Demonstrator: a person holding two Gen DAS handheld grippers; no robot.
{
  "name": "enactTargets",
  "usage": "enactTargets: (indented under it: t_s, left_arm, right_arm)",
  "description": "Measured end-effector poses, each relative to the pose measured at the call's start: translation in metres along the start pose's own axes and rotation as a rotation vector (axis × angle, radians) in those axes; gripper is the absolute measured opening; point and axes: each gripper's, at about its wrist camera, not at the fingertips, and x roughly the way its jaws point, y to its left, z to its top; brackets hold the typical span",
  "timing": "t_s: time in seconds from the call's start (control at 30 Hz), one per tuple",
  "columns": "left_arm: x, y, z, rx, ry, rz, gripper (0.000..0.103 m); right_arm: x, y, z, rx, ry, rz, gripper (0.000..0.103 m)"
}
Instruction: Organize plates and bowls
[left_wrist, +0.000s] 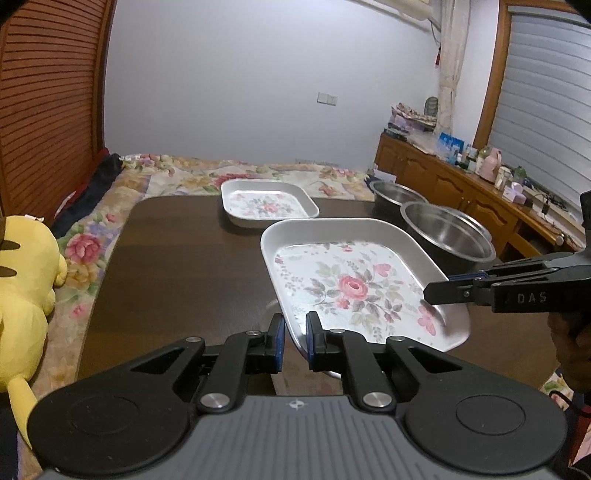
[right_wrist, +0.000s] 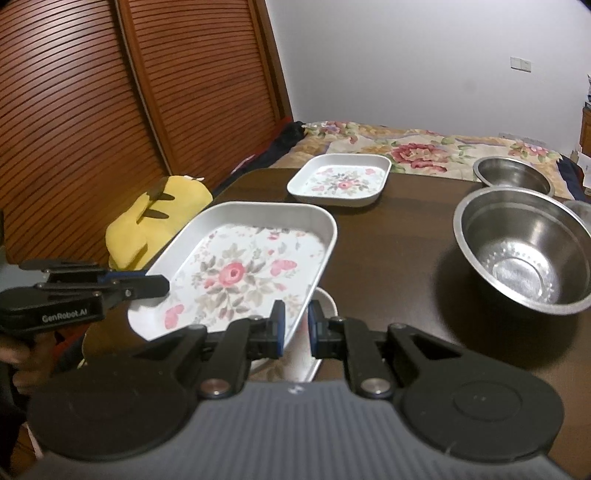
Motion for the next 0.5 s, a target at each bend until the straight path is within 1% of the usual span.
enactTargets:
  t_s: [0.3,0.5]
  left_arm:
    - [0.002,-0.002,-0.014,0.009,0.037,-0.002,0.014]
    - [0.005,-0.002,-0.022,0.008,0.058,-0.006,0.014]
  right_arm:
    - [0.003,0.0,-0.018,0.021,0.006,-0.004,0.015]
    - [0.0,-0.003,-0.025,0.06,-0.01,0.004,0.015]
